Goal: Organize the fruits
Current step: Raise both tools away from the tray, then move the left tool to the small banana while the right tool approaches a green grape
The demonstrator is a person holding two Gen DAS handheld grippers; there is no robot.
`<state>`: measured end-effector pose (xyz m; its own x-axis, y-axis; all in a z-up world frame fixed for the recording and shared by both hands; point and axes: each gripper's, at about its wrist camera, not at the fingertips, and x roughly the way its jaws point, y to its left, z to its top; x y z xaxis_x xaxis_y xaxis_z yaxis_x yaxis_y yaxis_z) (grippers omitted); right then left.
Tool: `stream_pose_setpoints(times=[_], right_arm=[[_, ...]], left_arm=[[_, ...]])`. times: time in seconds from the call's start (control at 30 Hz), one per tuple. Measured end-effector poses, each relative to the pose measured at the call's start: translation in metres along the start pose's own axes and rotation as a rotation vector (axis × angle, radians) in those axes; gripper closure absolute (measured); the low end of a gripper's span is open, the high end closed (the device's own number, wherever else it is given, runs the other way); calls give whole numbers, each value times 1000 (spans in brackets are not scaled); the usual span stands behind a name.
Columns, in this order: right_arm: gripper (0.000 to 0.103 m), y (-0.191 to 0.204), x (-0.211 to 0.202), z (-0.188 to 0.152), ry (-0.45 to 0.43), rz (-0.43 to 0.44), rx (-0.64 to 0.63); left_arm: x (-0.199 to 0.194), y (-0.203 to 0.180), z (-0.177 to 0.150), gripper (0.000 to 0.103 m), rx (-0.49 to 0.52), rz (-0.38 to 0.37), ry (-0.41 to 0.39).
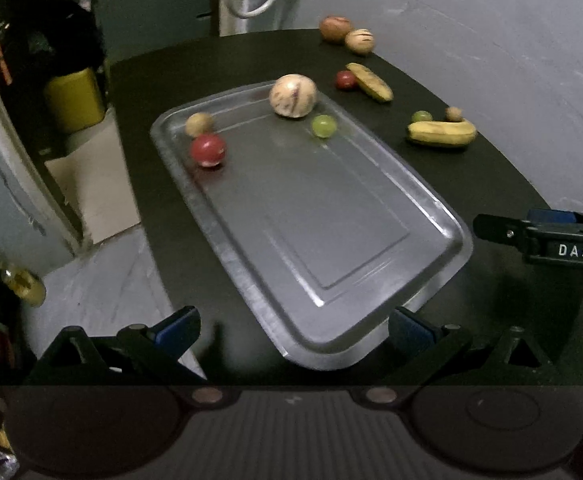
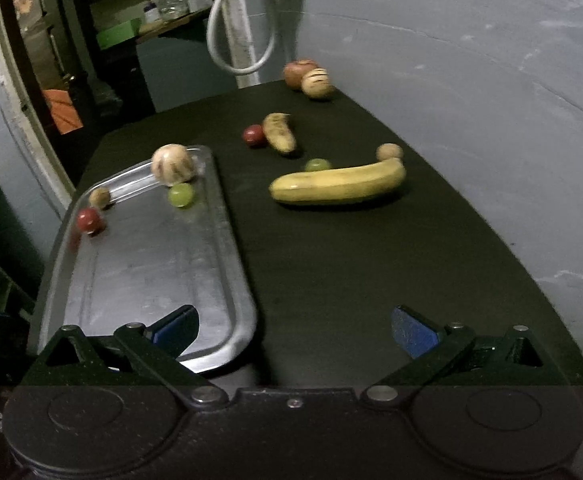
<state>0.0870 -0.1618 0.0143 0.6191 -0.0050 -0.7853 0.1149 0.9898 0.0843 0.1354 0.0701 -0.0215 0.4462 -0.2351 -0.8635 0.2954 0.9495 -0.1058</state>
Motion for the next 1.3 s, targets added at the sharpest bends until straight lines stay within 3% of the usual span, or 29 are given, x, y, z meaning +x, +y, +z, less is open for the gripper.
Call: stream_pose_setpoints(times=[0.73,1.3], right_arm=[[1,-73,20,17,-11,-71,68],[1,-90,43,32,-10,-53,73]], left_arm=[[33,-71,48,1,53,-57,20],[57,-81,95,1,-94,-65,-25]])
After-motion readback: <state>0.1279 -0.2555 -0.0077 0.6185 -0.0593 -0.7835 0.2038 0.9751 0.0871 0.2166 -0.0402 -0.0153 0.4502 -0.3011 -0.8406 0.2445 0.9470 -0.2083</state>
